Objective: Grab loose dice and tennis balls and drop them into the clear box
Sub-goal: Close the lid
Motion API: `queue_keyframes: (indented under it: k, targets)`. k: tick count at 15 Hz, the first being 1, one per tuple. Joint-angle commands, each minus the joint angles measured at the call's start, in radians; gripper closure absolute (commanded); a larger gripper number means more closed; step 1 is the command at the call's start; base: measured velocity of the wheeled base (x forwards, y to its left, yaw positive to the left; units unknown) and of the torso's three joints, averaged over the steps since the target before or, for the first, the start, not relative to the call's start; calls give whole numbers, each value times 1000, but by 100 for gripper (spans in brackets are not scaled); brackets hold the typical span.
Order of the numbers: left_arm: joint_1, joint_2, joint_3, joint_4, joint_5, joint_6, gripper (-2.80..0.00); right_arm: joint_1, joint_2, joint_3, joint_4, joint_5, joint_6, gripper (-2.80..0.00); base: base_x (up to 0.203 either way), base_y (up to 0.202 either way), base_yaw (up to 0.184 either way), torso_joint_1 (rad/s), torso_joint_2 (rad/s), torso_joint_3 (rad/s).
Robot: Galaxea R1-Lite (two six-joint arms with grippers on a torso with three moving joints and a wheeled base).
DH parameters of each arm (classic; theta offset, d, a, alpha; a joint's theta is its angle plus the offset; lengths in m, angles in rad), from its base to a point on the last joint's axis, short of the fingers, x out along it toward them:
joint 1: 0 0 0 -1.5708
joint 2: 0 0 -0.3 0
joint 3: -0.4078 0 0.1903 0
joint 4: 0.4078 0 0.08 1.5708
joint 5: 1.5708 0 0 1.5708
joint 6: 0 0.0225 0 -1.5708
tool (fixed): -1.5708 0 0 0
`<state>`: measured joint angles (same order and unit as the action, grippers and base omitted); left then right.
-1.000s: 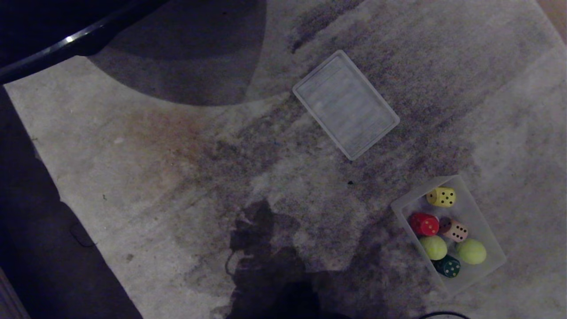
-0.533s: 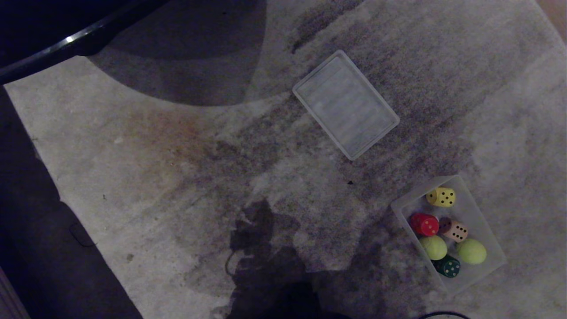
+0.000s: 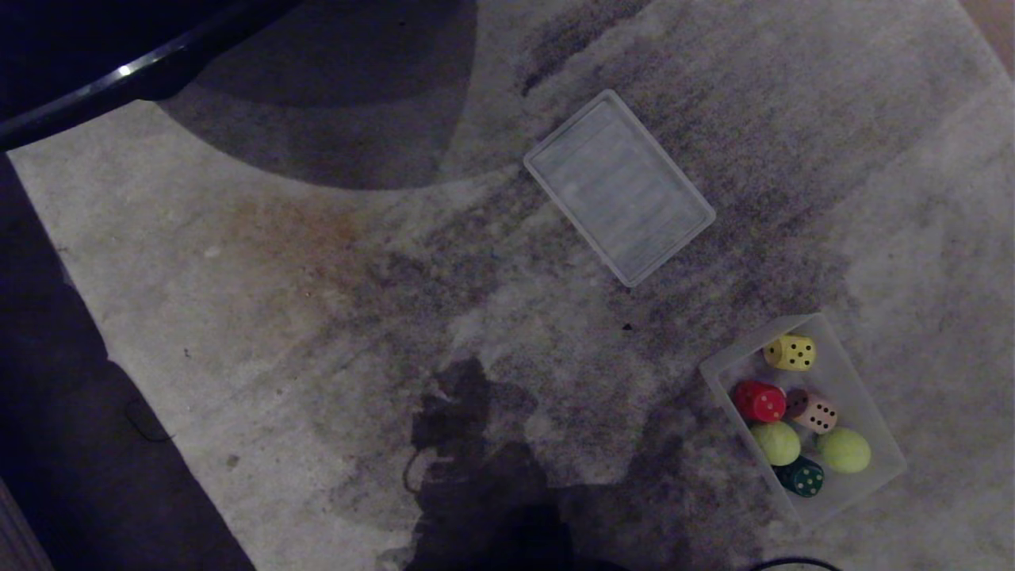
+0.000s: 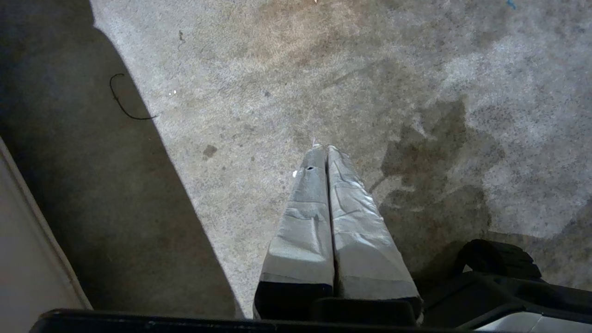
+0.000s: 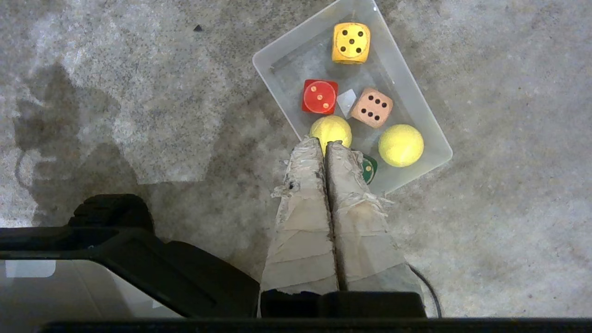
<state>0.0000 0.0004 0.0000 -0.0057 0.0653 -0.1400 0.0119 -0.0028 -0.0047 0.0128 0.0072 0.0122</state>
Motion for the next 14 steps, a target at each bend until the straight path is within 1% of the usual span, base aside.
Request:
queue_keyframes:
  k: [1, 4, 14]
  targets:
    - [0, 1, 0, -2, 1, -4, 0, 0, 3, 0, 1, 0, 0, 0, 0, 0, 0, 0, 0, 0]
    - [0, 0, 0, -2, 1, -4, 0, 0, 3, 0, 0, 0, 0, 0, 0, 0, 0, 2, 2, 49]
    - [0, 1, 0, -2, 1, -7, 0, 0, 3, 0, 0, 0, 0, 0, 0, 0, 0, 4, 2, 202]
